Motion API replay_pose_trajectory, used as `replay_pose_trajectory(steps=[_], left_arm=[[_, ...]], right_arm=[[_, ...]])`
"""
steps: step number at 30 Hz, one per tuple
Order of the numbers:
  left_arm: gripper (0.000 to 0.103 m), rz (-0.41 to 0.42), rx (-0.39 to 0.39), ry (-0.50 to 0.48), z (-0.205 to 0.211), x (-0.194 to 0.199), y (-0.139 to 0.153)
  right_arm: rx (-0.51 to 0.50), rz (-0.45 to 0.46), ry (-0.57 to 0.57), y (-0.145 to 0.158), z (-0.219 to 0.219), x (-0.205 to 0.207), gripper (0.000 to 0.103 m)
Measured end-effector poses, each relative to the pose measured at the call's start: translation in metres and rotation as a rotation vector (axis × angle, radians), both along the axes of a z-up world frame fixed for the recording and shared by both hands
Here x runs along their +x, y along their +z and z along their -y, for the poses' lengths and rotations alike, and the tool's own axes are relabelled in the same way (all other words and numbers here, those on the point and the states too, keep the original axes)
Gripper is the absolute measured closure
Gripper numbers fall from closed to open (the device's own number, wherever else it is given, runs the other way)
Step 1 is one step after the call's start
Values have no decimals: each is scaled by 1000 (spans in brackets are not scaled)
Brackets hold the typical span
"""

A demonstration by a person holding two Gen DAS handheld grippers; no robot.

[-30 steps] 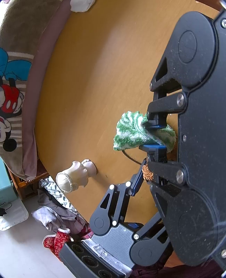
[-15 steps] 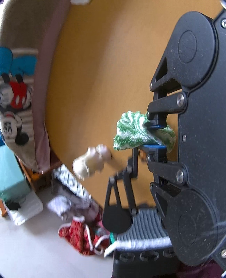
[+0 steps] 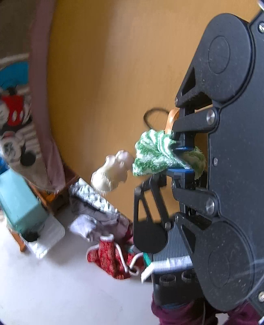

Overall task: Clean container
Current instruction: 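Wipe the pendant's side with the cloth while the left tool holds it upright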

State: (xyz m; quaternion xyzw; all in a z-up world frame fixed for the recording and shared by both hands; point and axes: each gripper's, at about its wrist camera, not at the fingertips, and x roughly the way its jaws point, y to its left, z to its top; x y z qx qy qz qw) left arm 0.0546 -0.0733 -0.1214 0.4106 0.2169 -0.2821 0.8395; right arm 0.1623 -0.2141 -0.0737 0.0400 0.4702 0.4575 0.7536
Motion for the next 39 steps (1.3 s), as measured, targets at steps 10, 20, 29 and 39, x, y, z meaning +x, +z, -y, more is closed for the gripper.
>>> replay_pose_trajectory(steps=[10, 20, 29, 39], left_arm=[[74, -56, -61, 32, -2, 10, 4], [75, -73, -73, 47, -4, 16, 6], [76, -97, -80, 59, -2, 20, 4], [76, -89, -70, 54, -1, 18, 3]], right_arm=[[19, 47, 90, 12, -9, -15, 90], [-177, 249, 51, 25, -26, -19, 90], [-202, 281, 185, 26, -48, -36, 90], [-171, 211, 60, 42, -21, -17, 90]])
